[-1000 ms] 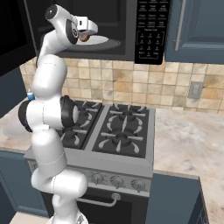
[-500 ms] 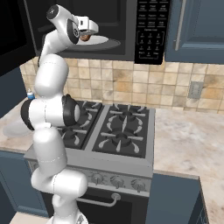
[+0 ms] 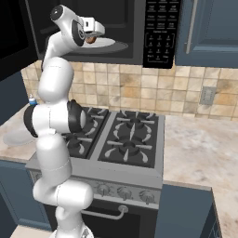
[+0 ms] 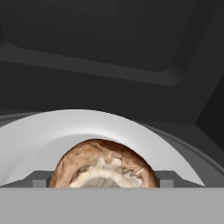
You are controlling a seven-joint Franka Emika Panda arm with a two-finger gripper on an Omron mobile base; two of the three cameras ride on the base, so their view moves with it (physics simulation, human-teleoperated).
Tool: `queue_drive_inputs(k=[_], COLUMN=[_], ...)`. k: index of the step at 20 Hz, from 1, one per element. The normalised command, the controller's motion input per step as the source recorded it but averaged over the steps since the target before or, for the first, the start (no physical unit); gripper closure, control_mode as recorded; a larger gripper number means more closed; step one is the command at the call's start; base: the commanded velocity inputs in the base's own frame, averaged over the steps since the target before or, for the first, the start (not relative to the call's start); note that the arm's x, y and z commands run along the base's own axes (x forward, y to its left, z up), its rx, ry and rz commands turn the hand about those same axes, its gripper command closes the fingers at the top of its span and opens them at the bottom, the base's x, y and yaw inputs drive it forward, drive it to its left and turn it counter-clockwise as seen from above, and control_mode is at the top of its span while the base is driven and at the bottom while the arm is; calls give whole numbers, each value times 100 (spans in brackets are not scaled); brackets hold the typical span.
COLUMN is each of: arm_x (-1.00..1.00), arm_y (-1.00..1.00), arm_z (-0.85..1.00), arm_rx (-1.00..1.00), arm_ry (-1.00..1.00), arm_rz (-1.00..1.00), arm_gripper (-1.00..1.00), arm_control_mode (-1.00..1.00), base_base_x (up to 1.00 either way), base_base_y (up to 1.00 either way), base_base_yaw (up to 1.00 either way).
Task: Pick the mushroom from the counter and place it in the microwave. Then turn on the microwave.
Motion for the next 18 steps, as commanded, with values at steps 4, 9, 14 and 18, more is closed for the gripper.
queue_drive_inputs(k=[4, 9, 14, 18], arm_x=[2, 2, 8, 6], arm_y=[1, 1, 0, 0], arm_z=[0, 0, 0, 0], arm_rx=[0, 0, 0, 0], arm_ry=[0, 1, 3, 3], arm_rz=[0, 0, 0, 0], arm_gripper=[100, 100, 100, 100], arm_control_mode=[-100, -100, -100, -100], base_base_x=[0, 0, 0, 0], base_base_y=[0, 0, 0, 0], base_base_yaw=[0, 0, 0, 0])
